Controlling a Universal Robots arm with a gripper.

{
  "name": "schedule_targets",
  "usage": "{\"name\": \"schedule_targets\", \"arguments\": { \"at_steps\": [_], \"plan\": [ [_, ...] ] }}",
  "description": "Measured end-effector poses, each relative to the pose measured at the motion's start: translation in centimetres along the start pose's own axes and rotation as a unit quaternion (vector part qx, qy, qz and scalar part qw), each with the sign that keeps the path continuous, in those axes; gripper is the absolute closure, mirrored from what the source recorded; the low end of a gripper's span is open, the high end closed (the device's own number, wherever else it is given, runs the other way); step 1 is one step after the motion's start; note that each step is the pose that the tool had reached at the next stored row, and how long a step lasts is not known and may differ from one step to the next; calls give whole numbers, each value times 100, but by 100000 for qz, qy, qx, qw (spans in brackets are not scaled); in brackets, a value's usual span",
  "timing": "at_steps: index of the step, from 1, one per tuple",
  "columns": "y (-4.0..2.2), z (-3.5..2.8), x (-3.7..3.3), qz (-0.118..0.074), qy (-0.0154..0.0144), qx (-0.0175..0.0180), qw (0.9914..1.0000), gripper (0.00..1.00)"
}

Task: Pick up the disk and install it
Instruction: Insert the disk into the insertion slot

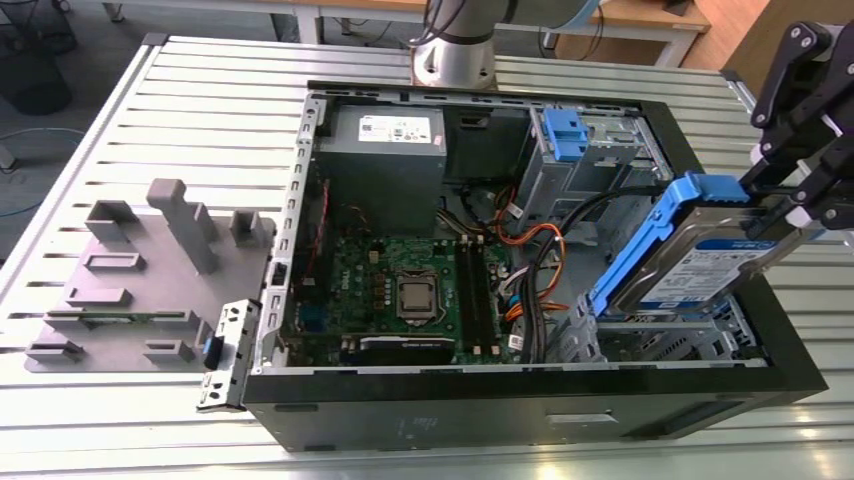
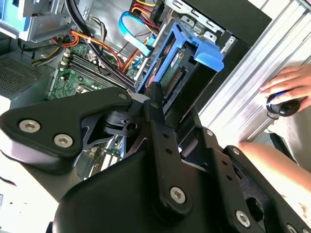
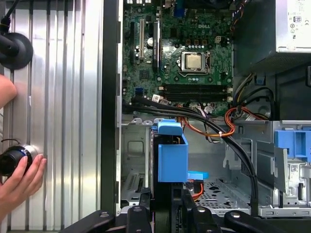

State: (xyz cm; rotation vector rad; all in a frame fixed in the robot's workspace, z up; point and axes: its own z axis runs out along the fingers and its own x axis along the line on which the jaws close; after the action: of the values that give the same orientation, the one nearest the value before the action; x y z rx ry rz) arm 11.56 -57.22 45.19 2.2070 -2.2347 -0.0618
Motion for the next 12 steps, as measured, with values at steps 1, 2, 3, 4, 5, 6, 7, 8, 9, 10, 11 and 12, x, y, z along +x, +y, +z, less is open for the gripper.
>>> {"name": "schedule_targets", "arguments": {
  "at_steps": [1, 2, 3, 4, 5, 6, 7, 8, 9, 10, 11, 12],
  "plan": [
    [0, 7, 0, 1, -2, 0, 100000, 65],
    [1, 18, 0, 6, 6, -1, 100000, 65],
    [1, 31, 0, 9, 13, -1, 100000, 65],
    [0, 65, 1, 8, 2, 0, 100000, 65],
    [-1, 83, 2, 10, -2, -1, 100000, 65],
    [-2, 118, 3, 9, -1, -1, 100000, 65],
    [-2, 136, 3, 12, -3, 0, 100000, 65],
    [-3, 154, 4, 12, -2, 0, 100000, 65],
    [-3, 174, 5, 10, 2, 0, 100000, 65],
    [-4, 191, 5, 11, 3, 1, 100000, 65],
    [-4, 209, 5, 13, 2, 0, 100000, 65],
    [-5, 228, 6, 11, -3, 1, 100000, 65]
  ]
}}
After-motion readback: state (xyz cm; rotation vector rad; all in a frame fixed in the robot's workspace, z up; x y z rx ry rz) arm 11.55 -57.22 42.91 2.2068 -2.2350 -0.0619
